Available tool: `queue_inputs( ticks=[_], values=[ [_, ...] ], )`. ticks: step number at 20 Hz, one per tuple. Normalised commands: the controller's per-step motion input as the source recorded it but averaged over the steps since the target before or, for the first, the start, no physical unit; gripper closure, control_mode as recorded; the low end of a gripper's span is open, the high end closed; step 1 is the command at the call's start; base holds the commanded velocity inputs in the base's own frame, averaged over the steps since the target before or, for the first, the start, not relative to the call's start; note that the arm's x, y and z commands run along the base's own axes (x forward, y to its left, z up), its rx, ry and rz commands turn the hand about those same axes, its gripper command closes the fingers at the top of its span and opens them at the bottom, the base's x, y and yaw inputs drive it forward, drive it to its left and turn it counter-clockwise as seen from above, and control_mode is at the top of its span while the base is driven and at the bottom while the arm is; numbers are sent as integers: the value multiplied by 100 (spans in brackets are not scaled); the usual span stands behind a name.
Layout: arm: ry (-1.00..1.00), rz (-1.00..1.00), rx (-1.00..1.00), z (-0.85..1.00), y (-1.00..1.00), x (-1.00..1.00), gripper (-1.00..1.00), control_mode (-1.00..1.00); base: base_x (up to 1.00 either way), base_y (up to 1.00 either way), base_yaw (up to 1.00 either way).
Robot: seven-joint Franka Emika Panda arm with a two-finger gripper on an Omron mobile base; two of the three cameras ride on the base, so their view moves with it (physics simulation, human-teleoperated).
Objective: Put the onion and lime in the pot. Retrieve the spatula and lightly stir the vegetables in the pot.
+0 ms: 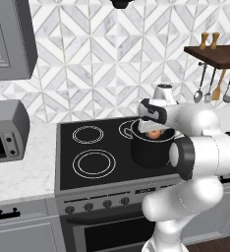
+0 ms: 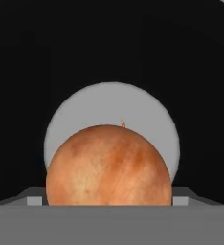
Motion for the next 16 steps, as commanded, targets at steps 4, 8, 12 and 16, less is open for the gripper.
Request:
queue_inputs(
  ticks=[4,8,12,16],
  values=[
    [0,0,-6,-3,5,0,-100,-100,0,0,0],
    [0,0,0,0,-3,0,-100,-100,0,0,0],
    [0,0,0,13,0,0,-100,-100,0,0,0],
    [-6,0,3,68,-9,-27,-100,-100,0,0,0]
  ],
)
